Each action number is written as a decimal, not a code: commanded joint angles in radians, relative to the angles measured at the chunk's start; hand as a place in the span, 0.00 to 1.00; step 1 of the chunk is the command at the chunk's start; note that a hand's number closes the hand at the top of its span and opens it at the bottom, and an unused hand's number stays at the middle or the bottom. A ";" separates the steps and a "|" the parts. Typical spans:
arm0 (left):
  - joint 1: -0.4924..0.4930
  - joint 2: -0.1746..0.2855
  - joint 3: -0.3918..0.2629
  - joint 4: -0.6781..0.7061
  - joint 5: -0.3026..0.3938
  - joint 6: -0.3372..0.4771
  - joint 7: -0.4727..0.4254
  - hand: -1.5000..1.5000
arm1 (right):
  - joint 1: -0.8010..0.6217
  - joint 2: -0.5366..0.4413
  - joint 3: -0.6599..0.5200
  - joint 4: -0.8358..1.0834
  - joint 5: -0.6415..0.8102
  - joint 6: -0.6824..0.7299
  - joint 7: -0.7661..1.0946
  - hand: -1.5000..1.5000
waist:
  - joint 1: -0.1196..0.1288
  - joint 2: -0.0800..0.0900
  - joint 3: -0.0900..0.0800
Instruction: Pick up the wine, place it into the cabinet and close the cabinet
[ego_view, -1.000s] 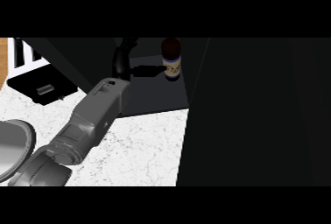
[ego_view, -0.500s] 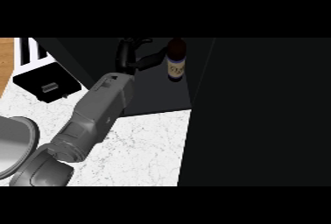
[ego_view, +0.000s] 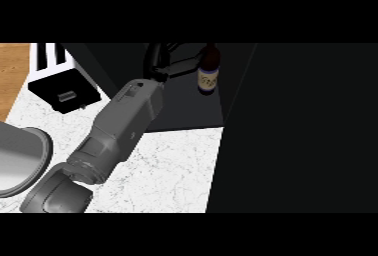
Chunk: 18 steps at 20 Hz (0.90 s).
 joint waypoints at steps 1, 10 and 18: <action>0.024 -0.024 0.000 -0.004 0.005 -0.012 -0.013 0.00 | 0.102 -0.029 0.018 -0.223 -0.034 -0.013 0.068 0.00 | 0.003 -0.013 0.001; 0.021 -0.025 0.002 -0.069 0.013 -0.048 0.026 0.00 | 0.092 -0.039 0.000 -0.239 -0.008 -0.031 0.123 0.00 | 0.043 -0.020 0.000; 0.216 -0.025 -0.109 -0.255 0.083 -0.151 0.044 0.00 | 0.114 -0.054 -0.054 -0.177 -0.060 -0.018 0.053 0.00 | 0.059 -0.031 0.002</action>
